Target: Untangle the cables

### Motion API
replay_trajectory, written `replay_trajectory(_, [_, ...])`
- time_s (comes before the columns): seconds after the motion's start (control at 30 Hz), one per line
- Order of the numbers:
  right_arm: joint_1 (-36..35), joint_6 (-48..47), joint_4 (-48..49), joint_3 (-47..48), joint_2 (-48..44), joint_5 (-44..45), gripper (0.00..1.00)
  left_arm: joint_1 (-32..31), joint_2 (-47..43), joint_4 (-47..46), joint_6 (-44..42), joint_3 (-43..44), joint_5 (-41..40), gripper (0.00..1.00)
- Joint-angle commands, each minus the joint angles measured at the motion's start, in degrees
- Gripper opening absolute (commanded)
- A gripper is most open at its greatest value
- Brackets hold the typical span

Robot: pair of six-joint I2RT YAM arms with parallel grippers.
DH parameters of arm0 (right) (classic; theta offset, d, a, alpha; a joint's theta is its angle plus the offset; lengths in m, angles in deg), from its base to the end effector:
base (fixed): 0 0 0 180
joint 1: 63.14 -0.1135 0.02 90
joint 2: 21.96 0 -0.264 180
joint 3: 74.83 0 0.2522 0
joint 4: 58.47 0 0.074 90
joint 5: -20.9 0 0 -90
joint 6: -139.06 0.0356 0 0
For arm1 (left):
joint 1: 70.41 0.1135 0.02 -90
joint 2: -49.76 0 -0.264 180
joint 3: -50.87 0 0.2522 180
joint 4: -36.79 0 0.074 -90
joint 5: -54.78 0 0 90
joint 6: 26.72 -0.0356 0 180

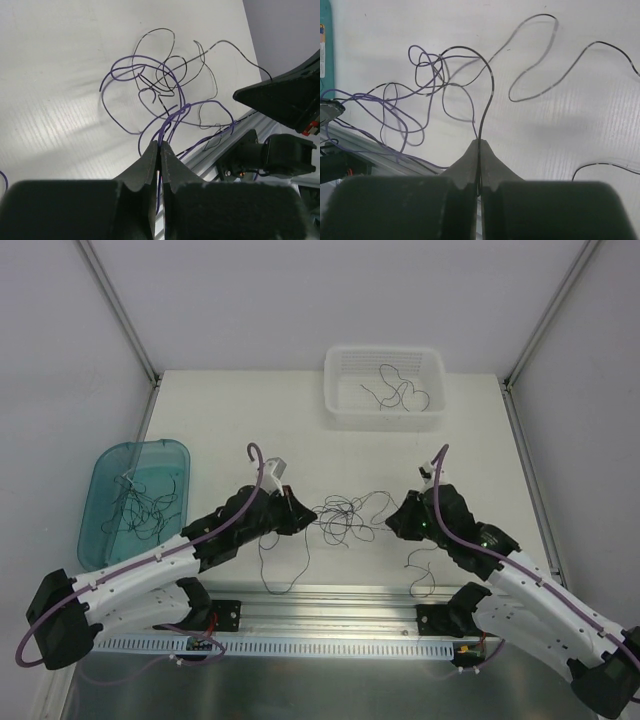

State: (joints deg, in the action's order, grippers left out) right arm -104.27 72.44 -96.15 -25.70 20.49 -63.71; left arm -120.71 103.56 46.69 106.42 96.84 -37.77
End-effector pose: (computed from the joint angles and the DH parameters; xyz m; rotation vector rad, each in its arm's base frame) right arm 0.1299 0.1090 0.2647 -0.2766 2.1445 0.5666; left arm 0.1407 -0.1669 0.2588 0.0937 2.0245 -1.0462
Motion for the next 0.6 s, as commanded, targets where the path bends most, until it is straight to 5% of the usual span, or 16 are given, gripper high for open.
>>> replay_trajectory(0.0, [0.7,2.2,-5.1,-0.8,-1.8,7.6,0.01,0.9,-4.2,2.5,3.8,-2.6,-11.3,0.00])
replay_trajectory(0.27, [3.9,-5.2,-13.4,8.4,-5.3,14.6,0.01,2.1,-8.0,18.7,6.5,-1.7,-24.3,0.00])
replay_trajectory(0.57, [6.3,-14.2,-19.2,27.9,-2.7,17.3,0.01,9.0,-2.4,22.8,15.7,-4.7,-22.7,0.00])
